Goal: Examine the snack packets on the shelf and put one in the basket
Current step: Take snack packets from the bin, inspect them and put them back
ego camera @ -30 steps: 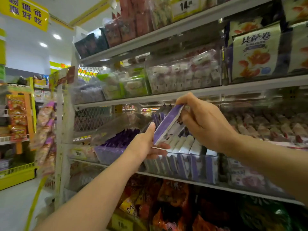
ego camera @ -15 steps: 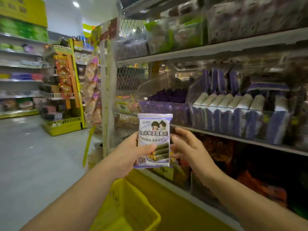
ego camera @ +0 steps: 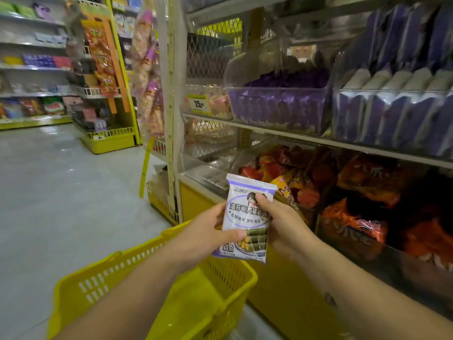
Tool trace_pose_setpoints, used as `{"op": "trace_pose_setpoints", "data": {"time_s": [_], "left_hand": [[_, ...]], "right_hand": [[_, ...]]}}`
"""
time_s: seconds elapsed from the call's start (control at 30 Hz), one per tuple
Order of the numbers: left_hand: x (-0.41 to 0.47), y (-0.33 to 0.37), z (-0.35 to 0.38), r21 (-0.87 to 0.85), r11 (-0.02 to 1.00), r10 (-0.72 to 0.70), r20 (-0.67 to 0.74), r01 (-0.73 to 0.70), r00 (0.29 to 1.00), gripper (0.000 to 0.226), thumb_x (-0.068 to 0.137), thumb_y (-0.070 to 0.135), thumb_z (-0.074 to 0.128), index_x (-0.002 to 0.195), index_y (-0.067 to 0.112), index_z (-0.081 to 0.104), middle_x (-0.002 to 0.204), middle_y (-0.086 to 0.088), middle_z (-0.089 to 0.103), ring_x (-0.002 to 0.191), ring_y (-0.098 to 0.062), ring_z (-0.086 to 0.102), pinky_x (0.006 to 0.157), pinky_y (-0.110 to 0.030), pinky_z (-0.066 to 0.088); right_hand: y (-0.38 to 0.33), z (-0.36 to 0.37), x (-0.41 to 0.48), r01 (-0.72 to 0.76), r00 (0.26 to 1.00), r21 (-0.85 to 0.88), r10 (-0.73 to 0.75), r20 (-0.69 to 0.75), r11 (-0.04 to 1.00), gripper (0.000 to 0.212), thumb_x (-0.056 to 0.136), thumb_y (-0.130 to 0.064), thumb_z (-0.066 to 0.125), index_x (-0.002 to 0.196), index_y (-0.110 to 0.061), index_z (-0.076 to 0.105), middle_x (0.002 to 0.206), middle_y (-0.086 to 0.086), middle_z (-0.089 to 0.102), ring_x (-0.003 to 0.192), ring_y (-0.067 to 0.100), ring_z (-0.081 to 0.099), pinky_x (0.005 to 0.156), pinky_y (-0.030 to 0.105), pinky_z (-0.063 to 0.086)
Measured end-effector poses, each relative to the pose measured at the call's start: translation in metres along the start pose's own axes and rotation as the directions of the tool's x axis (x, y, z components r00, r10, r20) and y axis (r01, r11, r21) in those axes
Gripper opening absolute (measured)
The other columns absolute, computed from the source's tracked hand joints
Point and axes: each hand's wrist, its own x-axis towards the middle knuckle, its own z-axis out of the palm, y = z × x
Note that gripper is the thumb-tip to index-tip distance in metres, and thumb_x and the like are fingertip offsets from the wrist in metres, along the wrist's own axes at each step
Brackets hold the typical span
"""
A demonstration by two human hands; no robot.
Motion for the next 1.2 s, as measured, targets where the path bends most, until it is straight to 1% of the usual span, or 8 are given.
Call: {"op": "trace_pose_setpoints", "data": {"time_s": [0.27,0.37,0.43,0.57,0.77,0.97,1.1,1.2], "left_hand": [[0.007,-0.016,0.002,-0.121,0.987,-0.110,-0.013,0.108,0.994,0.055,0.080,-0.012,0.065,0.129,0.010,0.052,0.119,-0.015,0.068,0.111,-0.034,0.065,0.098,-0.058,0.047],[0.007,-0.019,0.008,-0.125,0.986,-0.114,-0.008,0.112,0.993,0.055,0.080,-0.012,0.064,0.129,0.010,0.052,0.118,-0.016,0.069,0.111,-0.035,0.065,0.099,-0.056,0.047],[0.006,-0.019,0.012,-0.125,0.986,-0.110,-0.002,0.109,0.994,0.055,0.079,-0.012,0.064,0.129,0.009,0.052,0.116,-0.015,0.069,0.109,-0.034,0.065,0.098,-0.055,0.048],[0.002,-0.017,0.014,-0.153,0.982,-0.105,0.046,0.110,0.993,0.060,0.075,-0.007,0.066,0.131,0.008,0.050,0.119,-0.017,0.068,0.111,-0.036,0.064,0.097,-0.053,0.050],[-0.008,-0.005,0.011,-0.161,0.979,-0.109,0.125,0.128,0.986,0.058,0.077,0.003,0.068,0.131,0.015,0.050,0.121,-0.010,0.068,0.110,-0.031,0.066,0.091,-0.048,0.054],[-0.016,0.002,0.011,-0.210,0.961,-0.144,0.181,0.181,0.973,0.051,0.085,0.008,0.062,0.132,0.023,0.048,0.125,-0.007,0.066,0.112,-0.029,0.064,0.089,-0.049,0.055],[-0.021,0.008,0.015,-0.283,0.931,-0.163,0.244,0.231,0.956,0.051,0.084,0.014,0.058,0.133,0.022,0.047,0.124,-0.011,0.066,0.112,-0.032,0.064,0.091,-0.047,0.055],[-0.020,0.010,0.016,-0.389,0.892,-0.159,0.204,0.229,0.966,0.046,0.089,0.011,0.054,0.134,0.016,0.048,0.123,-0.015,0.067,0.111,-0.034,0.065,0.089,-0.048,0.055]], "right_hand": [[0.003,-0.010,0.004,0.002,0.997,0.076,-0.007,0.070,0.997,0.045,0.086,-0.022,0.056,0.123,0.003,0.058,0.116,0.025,0.065,0.112,0.040,0.060,0.095,0.049,0.050],[0.002,-0.014,0.001,0.037,0.996,0.062,-0.042,0.074,0.997,0.023,0.091,-0.011,0.052,0.100,-0.004,0.072,0.100,0.019,0.072,0.099,0.035,0.065,0.092,0.047,0.051],[-0.001,-0.017,-0.002,0.026,0.998,0.093,-0.032,0.062,0.995,0.025,0.091,-0.008,0.050,0.085,-0.007,0.075,0.087,0.015,0.073,0.087,0.029,0.068,0.085,0.044,0.054],[-0.011,-0.022,-0.007,0.059,0.996,-0.014,-0.058,0.069,0.998,0.033,0.096,-0.015,0.047,0.118,0.005,0.061,0.113,0.025,0.066,0.113,0.043,0.059,0.101,0.056,0.043],[-0.019,-0.032,-0.009,0.188,0.975,-0.217,-0.155,0.157,0.958,0.031,0.099,-0.020,0.045,0.111,0.001,0.065,0.100,0.020,0.072,0.086,0.026,0.070,0.070,0.032,0.058],[-0.013,-0.039,-0.006,0.088,0.979,-0.222,-0.043,0.200,0.971,0.033,0.102,-0.030,0.038,0.115,-0.016,0.065,0.108,0.013,0.072,0.100,0.027,0.068,0.082,0.044,0.057],[-0.012,-0.039,-0.007,-0.010,0.987,-0.146,0.033,0.157,0.989,0.036,0.103,-0.036,0.035,0.114,-0.019,0.064,0.109,0.010,0.072,0.097,0.026,0.070,0.071,0.043,0.059],[-0.013,-0.037,-0.009,-0.111,0.973,-0.106,0.130,0.189,0.988,0.043,0.099,-0.047,0.035,0.114,-0.020,0.065,0.110,0.012,0.072,0.098,0.031,0.069,0.071,0.049,0.059]]}}
